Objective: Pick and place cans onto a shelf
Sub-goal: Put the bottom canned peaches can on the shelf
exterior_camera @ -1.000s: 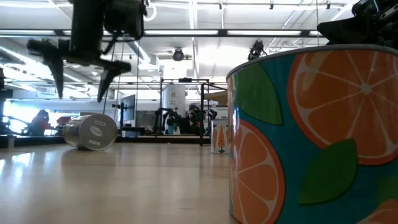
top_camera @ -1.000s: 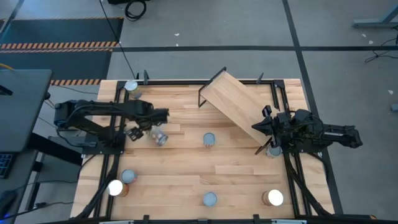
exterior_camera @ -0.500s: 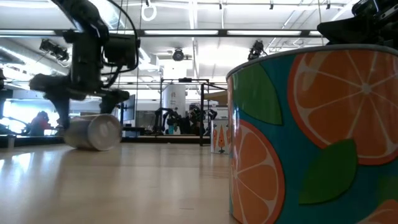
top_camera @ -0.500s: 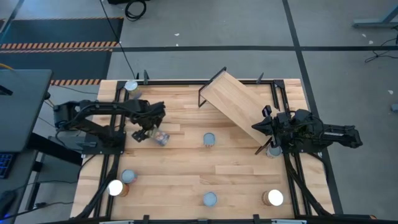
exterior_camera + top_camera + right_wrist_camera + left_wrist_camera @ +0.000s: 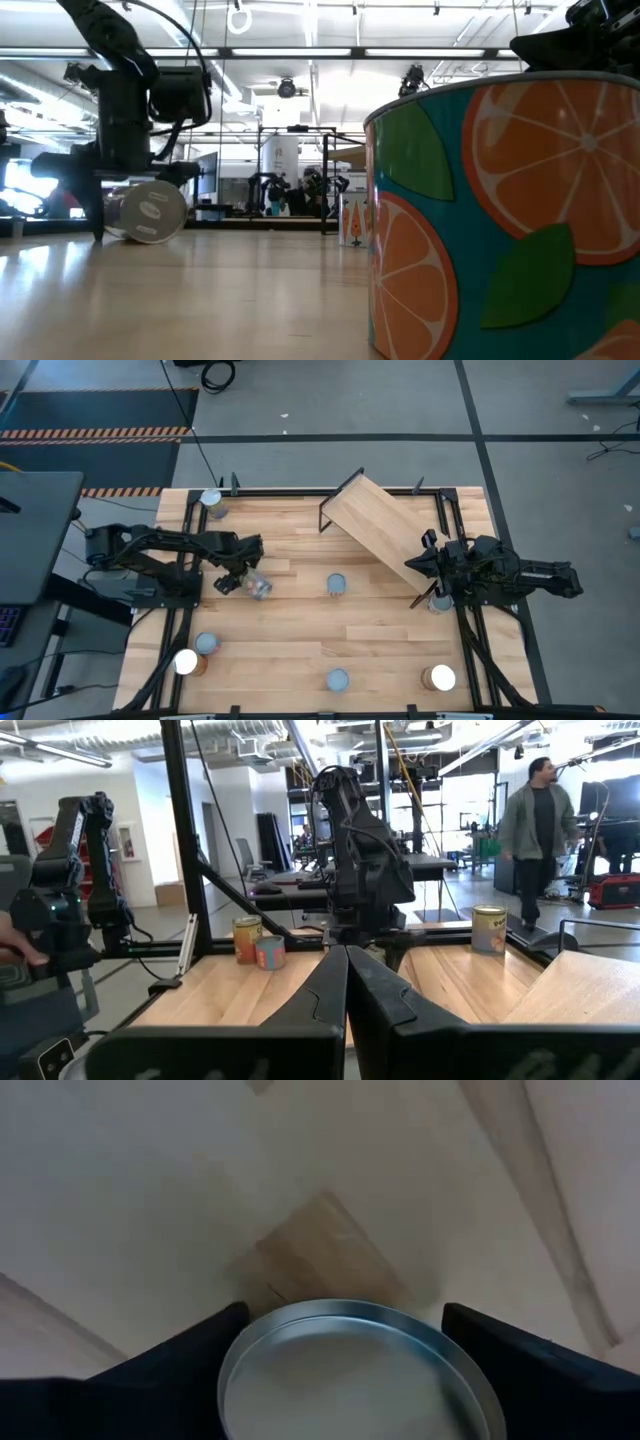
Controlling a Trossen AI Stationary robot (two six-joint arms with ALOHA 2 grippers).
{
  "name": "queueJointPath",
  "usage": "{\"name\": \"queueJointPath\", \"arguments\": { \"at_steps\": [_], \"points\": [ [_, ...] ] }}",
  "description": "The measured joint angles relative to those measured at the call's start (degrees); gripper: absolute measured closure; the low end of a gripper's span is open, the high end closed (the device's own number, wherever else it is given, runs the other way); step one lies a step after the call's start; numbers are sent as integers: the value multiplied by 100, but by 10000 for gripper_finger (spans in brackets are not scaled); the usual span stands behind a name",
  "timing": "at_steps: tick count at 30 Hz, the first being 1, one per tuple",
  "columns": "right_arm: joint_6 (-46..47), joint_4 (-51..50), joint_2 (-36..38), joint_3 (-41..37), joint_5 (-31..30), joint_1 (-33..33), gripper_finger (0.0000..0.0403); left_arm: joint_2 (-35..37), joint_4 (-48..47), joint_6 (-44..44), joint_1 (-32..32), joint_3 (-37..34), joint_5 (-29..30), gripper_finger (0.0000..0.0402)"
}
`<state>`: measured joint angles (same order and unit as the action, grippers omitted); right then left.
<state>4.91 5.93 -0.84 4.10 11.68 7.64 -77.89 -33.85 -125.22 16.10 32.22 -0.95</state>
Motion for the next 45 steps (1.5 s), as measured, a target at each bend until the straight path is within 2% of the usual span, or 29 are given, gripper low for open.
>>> {"name": "queueJointPath", "arguments": {
  "at_steps": [3, 7, 11, 13, 16, 19, 24, 27, 30, 33, 39, 45],
  "points": [
    [0, -1, 1, 0, 0, 0, 392, -18, -54, 208, -3, 127, 263, 89],
    [0, 0, 0, 2, 0, 0, 392, -26, 18, 580, -44, 413, 1140, 89],
    [0, 0, 2, 1, -2, 0, 392, -28, -2, 1097, -237, 1008, 1664, 89],
    [0, -2, 2, -1, -2, 0, 392, -28, 0, 1613, -369, 1430, 2128, 89],
    [0, 0, 1, -1, -2, 0, 392, -28, 24, 2825, -559, 2190, 2970, 89],
    [0, 0, 1, 1, -2, 0, 392, -28, 168, 4576, -695, 2949, 3748, 89],
    [0, 0, 2, 1, -2, 0, 392, -20, 821, 7526, -674, 3980, 4281, 89],
    [0, 0, 1, 1, -2, 1, 392, -20, 1636, 9016, -532, 4229, 4183, 89],
    [0, 0, 2, 0, -2, 2, 392, -107, 2803, 10332, -292, 4364, 3821, 89],
    [0, 0, 2, 2, -2, 1, 392, -369, 3514, 11208, 17, 4534, 3200, 89],
    [0, 0, 1, 1, -2, 0, 392, -1350, 4457, 11964, 466, 4862, 1880, 89],
    [0, 0, 2, 0, -98, 0, 392, -2452, 6006, 12291, 414, 4923, 1128, 87]
  ]
}}
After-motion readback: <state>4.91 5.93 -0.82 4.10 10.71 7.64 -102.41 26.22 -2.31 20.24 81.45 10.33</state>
